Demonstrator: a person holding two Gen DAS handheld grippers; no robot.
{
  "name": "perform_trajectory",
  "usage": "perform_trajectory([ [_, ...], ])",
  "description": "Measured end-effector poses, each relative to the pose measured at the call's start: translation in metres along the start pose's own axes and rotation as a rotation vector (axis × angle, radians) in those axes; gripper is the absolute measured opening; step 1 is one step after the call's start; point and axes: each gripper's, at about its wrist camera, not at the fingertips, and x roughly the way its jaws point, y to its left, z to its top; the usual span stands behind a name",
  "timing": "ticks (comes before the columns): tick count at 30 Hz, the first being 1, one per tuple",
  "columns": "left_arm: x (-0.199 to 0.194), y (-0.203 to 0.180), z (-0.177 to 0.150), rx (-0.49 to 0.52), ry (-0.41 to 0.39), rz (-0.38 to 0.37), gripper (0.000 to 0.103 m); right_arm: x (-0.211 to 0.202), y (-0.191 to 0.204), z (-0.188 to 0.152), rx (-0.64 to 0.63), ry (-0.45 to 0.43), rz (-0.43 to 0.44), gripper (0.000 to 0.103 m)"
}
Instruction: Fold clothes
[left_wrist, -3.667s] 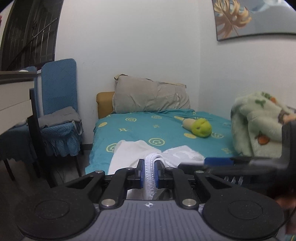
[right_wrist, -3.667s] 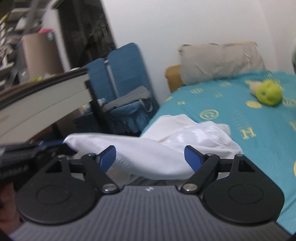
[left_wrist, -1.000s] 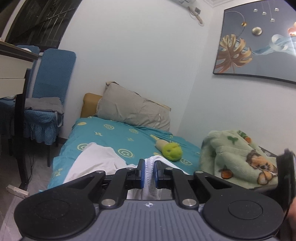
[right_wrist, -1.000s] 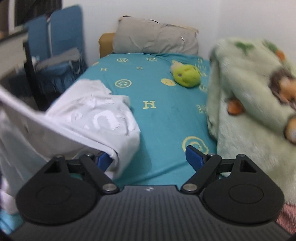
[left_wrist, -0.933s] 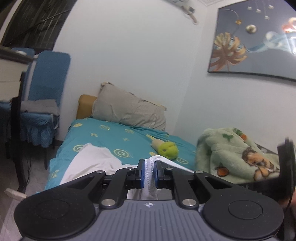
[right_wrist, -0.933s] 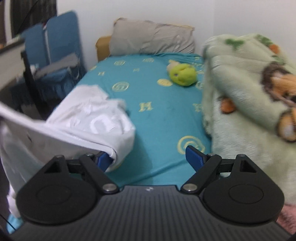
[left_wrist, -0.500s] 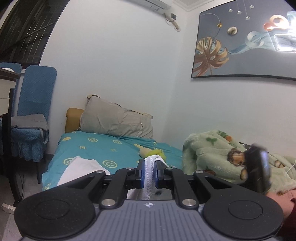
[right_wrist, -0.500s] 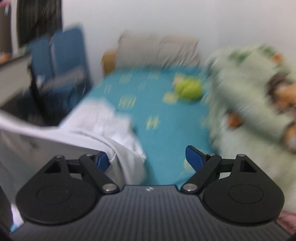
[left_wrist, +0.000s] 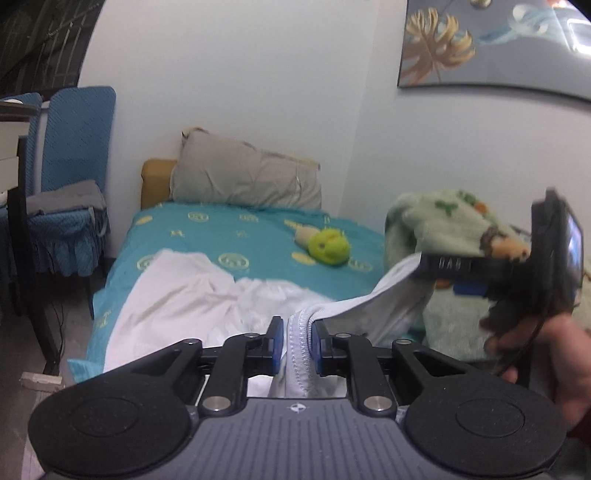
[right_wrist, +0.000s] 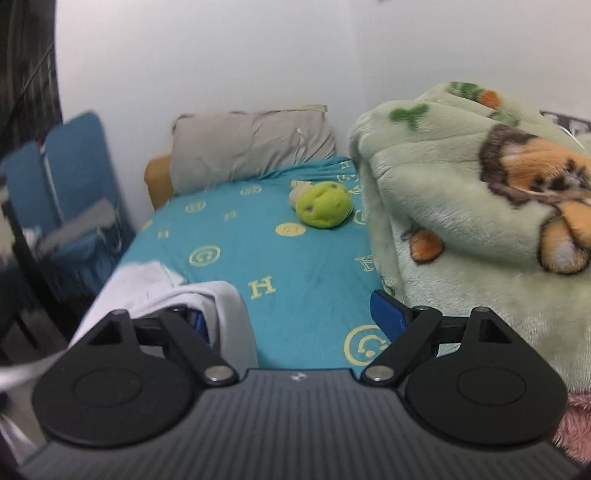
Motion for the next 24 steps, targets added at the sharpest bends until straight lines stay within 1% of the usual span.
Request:
perform_trajectory([
  [2, 0.008, -0.003, -0.006, 0.015, 0.037, 0.002, 0.019, 0.002, -0.002, 0.001, 0.009, 0.012, 0.010, 0.085],
  [3, 0.013, -0.004, -0.008, 0.023, 0.055, 0.003, 0.025, 0.002, -0.001, 0.001, 0.006, 0.016, 0.011, 0.085],
  [4, 0.017, -0.005, -0.011, 0.030, 0.074, 0.004, 0.035, 0.003, 0.000, 0.001, 0.003, 0.021, 0.013, 0.085],
  [5, 0.021, -0.007, -0.014, 0.038, 0.092, 0.005, 0.040, 0.003, 0.000, 0.000, 0.004, 0.025, 0.017, 0.085],
  [6, 0.025, -0.008, -0.017, 0.045, 0.110, 0.005, 0.048, 0.004, 0.000, 0.000, 0.007, 0.028, 0.022, 0.085],
  [7, 0.029, -0.010, -0.019, 0.050, 0.122, 0.002, 0.052, 0.004, 0.000, 0.000, 0.010, 0.029, 0.027, 0.085],
  [8, 0.033, -0.013, -0.022, 0.050, 0.136, 0.001, 0.054, 0.003, 0.000, 0.000, 0.013, 0.030, 0.033, 0.085],
  [9, 0.037, -0.015, -0.025, 0.048, 0.150, 0.000, 0.059, 0.002, 0.001, -0.001, 0.015, 0.031, 0.039, 0.085],
  [12, 0.053, -0.020, -0.033, 0.011, 0.193, 0.004, 0.060, 0.001, 0.002, -0.001, 0.020, 0.024, 0.053, 0.085],
  [15, 0.069, -0.027, -0.044, 0.019, 0.238, 0.068, 0.062, -0.001, 0.002, -0.001, 0.033, 0.009, 0.062, 0.085],
  [17, 0.077, -0.032, -0.051, 0.051, 0.257, 0.122, 0.062, -0.003, 0.001, 0.000, 0.044, -0.002, 0.065, 0.085],
  [18, 0.079, -0.033, -0.054, 0.063, 0.267, 0.169, 0.064, -0.004, 0.001, 0.000, 0.049, -0.011, 0.063, 0.085],
  [21, 0.080, -0.029, -0.058, 0.081, 0.296, 0.314, 0.064, -0.006, -0.004, 0.002, 0.069, -0.050, 0.045, 0.085],
  [23, 0.074, -0.022, -0.056, 0.076, 0.303, 0.396, 0.065, -0.006, -0.008, 0.004, 0.086, -0.083, 0.027, 0.085],
  [24, 0.069, -0.016, -0.054, 0.063, 0.304, 0.436, 0.069, -0.007, -0.010, 0.004, 0.095, -0.099, 0.021, 0.085],
])
